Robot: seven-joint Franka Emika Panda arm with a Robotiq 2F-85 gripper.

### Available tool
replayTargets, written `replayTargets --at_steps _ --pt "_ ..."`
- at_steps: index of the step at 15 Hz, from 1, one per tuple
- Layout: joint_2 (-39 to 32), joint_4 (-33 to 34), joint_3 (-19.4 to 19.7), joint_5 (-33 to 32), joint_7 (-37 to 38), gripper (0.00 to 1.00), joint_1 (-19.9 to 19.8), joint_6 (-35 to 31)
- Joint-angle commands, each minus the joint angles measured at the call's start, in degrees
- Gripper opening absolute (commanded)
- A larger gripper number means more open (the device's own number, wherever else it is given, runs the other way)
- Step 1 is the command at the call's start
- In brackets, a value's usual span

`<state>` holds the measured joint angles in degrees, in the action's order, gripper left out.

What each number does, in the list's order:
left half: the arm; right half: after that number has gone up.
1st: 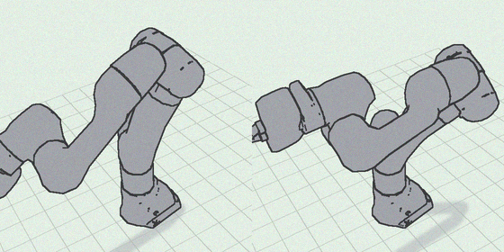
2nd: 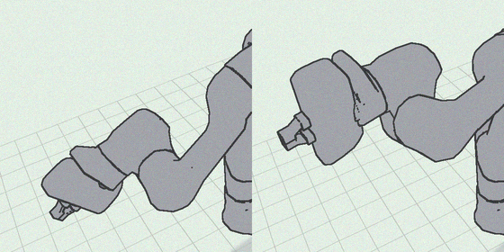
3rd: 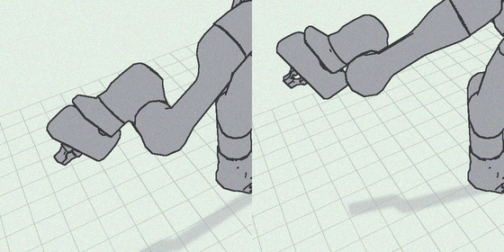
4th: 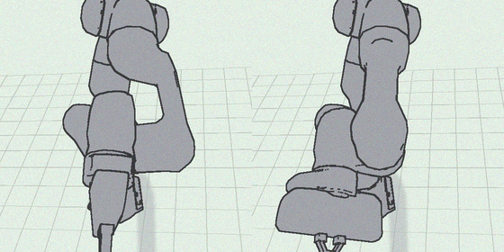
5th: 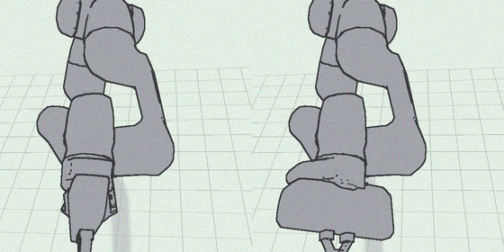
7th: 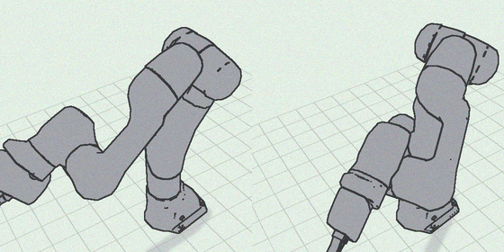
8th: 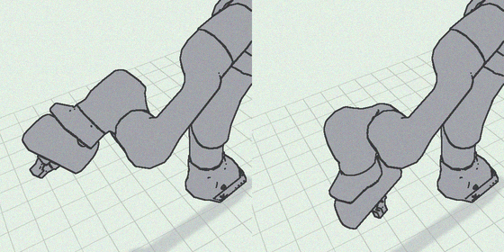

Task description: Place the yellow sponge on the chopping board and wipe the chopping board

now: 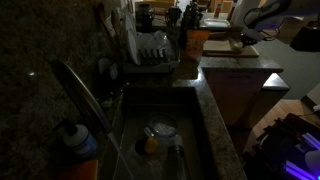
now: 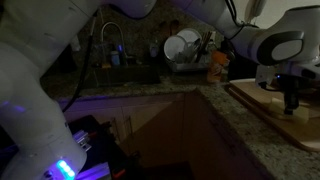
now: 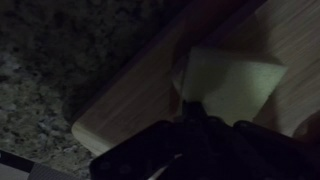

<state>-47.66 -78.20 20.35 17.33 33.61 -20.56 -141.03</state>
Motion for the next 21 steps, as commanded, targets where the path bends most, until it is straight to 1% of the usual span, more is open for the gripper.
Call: replayTargets --at_steps 1,4,9,13,14,15,16,19,21 --pt "0.51 -0.55 -2.94 1.34 -0.44 0.0 -2.92 2.62" --pt "0.69 0.27 -5.28 2.71 -1.26 0.0 -3.36 1.79" --pt "1.05 1.21 -6.28 2.66 -0.95 0.0 -3.32 1.64" --pt "-0.73 3.34 -7.03 2.99 -0.37 0.0 -3.43 1.58" --pt "-1.05 4.12 -7.16 3.62 0.7 0.26 -3.59 1.89" --pt "-1.09 4.66 -7.72 4.72 1.07 0.28 -4.03 2.16" --pt "-1.16 5.03 -8.05 5.52 1.28 0.33 -4.33 2.31" --pt "-0.59 4.77 -8.58 7.21 1.75 0.55 -4.61 2.11" --pt "2.42 0.91 -7.72 7.34 1.93 0.7 -3.38 2.53"
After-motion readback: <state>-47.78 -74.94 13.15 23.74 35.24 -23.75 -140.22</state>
